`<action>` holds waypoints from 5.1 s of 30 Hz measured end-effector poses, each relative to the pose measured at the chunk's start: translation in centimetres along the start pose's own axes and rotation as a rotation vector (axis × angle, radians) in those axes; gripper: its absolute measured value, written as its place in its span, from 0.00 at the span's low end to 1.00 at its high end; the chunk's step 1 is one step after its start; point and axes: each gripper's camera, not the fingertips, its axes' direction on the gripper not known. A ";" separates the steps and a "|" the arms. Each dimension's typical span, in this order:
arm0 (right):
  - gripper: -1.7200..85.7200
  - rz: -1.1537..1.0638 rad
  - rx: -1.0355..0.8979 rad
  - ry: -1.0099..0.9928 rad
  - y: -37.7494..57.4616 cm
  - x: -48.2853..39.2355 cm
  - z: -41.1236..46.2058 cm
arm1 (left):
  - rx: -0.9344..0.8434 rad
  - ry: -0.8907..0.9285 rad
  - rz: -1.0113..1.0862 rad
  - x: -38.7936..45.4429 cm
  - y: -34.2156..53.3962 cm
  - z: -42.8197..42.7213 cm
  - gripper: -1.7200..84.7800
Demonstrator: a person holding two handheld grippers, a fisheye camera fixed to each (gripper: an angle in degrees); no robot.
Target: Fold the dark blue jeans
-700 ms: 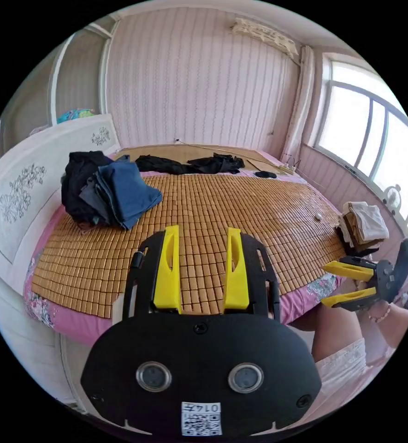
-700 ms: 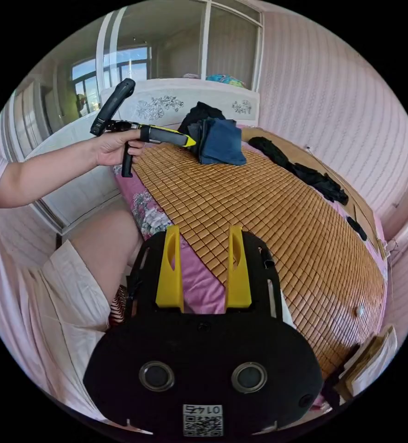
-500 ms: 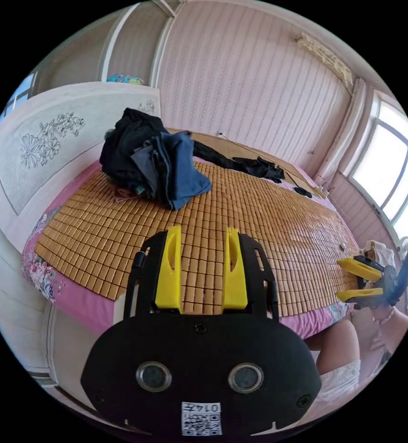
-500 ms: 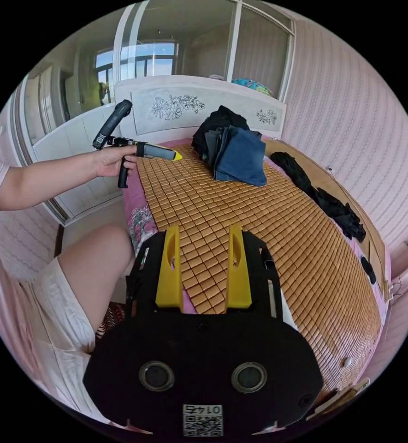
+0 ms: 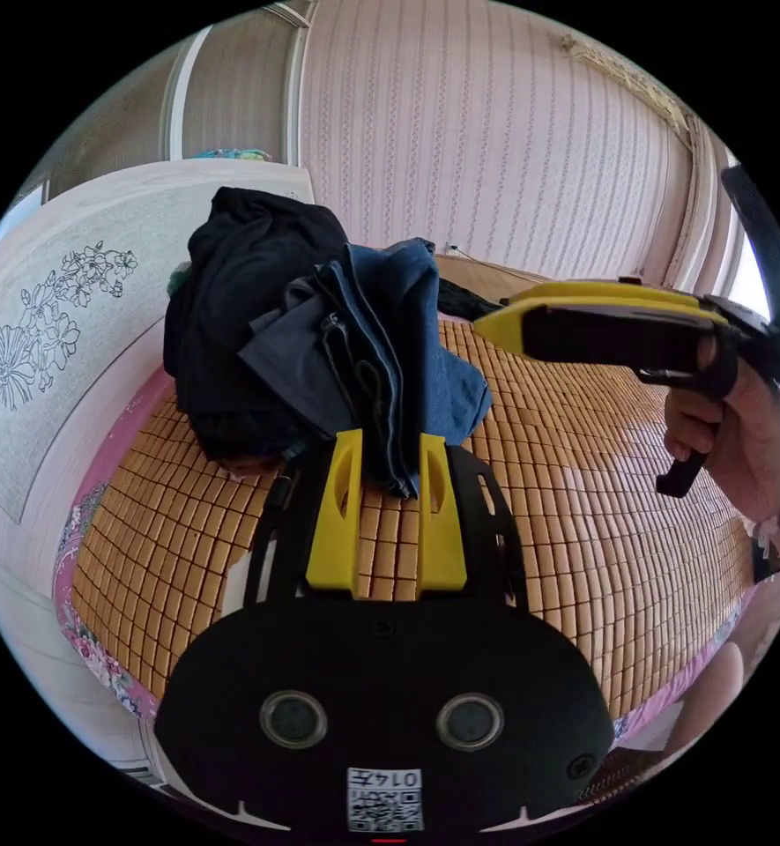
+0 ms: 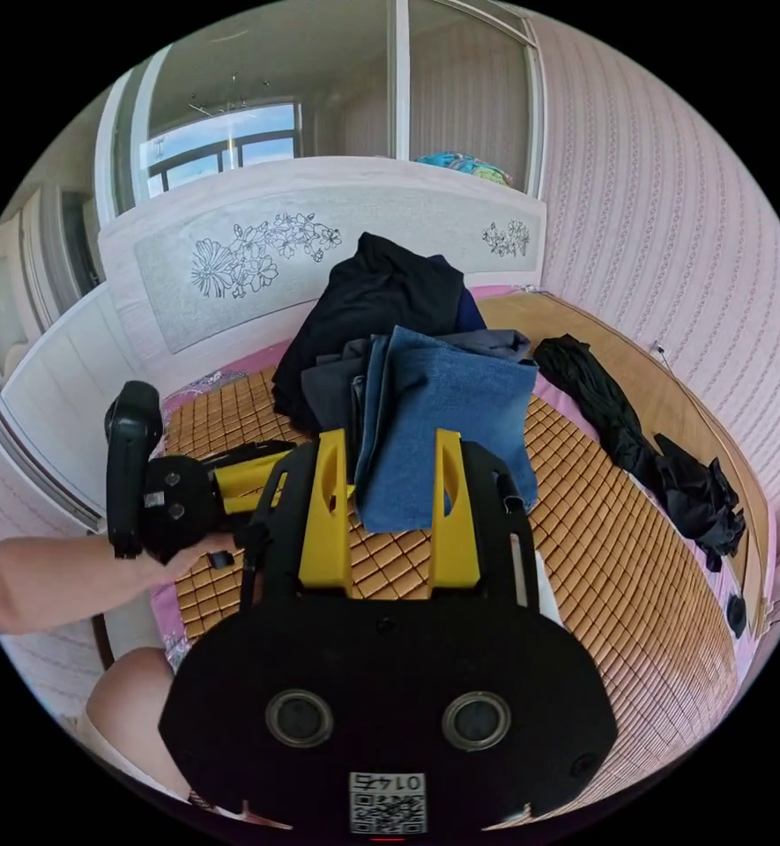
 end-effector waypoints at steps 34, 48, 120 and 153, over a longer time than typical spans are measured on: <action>0.03 0.579 -0.202 0.095 45.6 8.9 -26.3 | -0.171 0.396 0.100 10.7 25.7 -23.0 0.02; 0.19 0.156 -0.090 -0.242 38.2 -3.9 -20.0 | -0.081 0.093 0.132 10.2 28.5 -27.7 0.02; 0.06 0.001 -0.602 0.121 32.8 8.3 -8.0 | -0.438 0.051 -0.256 -10.0 28.1 -15.4 0.10; 0.21 0.461 -0.392 0.300 44.2 11.8 -22.2 | -0.133 0.219 0.051 3.9 25.3 -22.7 0.08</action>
